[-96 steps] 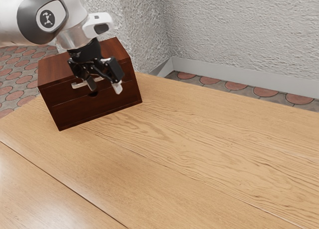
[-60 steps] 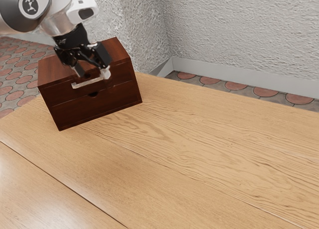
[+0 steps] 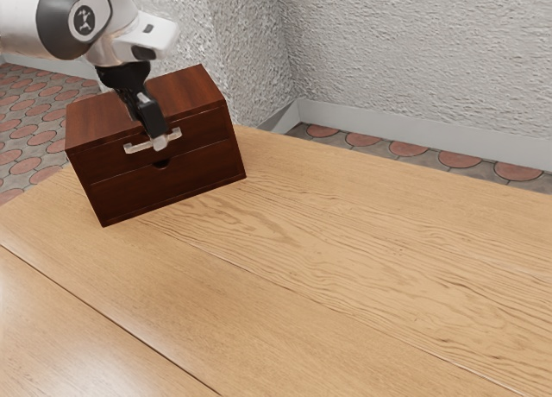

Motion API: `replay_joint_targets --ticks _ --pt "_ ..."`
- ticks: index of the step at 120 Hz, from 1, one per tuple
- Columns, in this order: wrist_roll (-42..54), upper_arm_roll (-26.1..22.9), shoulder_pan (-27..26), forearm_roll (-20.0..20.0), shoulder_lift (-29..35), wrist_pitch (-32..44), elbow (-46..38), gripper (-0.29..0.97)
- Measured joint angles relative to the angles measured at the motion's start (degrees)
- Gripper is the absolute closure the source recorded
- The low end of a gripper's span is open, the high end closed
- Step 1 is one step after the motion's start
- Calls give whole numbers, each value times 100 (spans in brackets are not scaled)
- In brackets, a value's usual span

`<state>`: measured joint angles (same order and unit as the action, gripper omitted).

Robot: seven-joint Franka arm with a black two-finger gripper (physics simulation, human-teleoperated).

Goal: Pull the drawer handle with one arm to open the drawer

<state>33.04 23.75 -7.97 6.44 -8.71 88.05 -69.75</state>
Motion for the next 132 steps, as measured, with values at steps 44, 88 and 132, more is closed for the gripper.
replay_joint_targets --ticks 44,88,132 --pt "2058 4 454 -711 -390 1218 -618 7" --pt "3246 -21 1361 -1232 -1138 2157 45 13" --pt "3748 -119 2009 -1587 -1782 2576 544 16"
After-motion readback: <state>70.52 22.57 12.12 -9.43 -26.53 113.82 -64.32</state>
